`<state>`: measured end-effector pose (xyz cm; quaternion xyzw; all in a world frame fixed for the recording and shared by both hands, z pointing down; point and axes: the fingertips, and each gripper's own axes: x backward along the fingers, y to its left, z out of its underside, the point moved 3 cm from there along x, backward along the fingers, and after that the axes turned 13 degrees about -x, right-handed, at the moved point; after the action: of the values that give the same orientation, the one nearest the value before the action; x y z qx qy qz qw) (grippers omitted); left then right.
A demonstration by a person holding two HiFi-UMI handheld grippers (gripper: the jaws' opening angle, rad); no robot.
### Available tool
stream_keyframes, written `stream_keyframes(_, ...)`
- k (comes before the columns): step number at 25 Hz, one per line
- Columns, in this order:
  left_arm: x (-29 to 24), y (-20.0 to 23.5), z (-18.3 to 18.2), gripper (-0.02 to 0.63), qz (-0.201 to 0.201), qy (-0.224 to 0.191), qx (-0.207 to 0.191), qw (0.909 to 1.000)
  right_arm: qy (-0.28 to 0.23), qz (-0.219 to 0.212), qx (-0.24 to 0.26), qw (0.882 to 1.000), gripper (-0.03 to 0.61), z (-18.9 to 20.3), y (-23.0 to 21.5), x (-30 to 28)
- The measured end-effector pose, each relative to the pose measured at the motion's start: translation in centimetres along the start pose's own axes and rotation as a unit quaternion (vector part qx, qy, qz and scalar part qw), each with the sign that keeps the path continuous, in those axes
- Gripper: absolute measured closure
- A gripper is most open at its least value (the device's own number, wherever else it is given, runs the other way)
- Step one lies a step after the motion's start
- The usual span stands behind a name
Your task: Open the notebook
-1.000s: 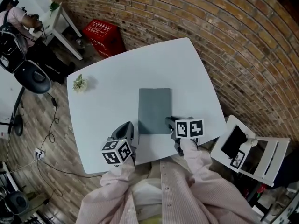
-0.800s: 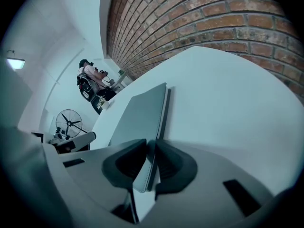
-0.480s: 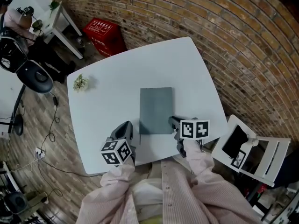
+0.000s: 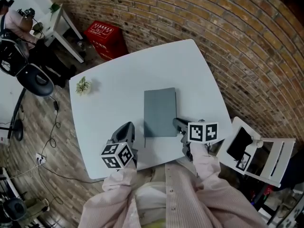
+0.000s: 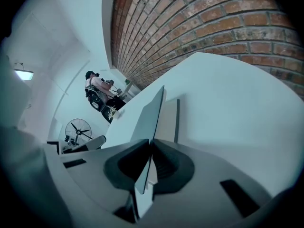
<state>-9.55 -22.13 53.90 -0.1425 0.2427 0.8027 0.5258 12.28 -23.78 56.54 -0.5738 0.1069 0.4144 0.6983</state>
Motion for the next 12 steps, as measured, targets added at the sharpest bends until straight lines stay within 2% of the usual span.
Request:
stream_keyframes(4,0.8,0.0,-0.5,0.621,0.023,-0.001,-0.030,0.9993,-0.016,0.003,0.004,1.000,0.549,-0.2,1.2,0.6)
stream_keyframes(12,3.7,2.4,-1.8,0.621,0.049,-0.011,-0.062,0.9969,-0.053,0.043,0.033,0.997,0.551,-0.4,5.1,1.2)
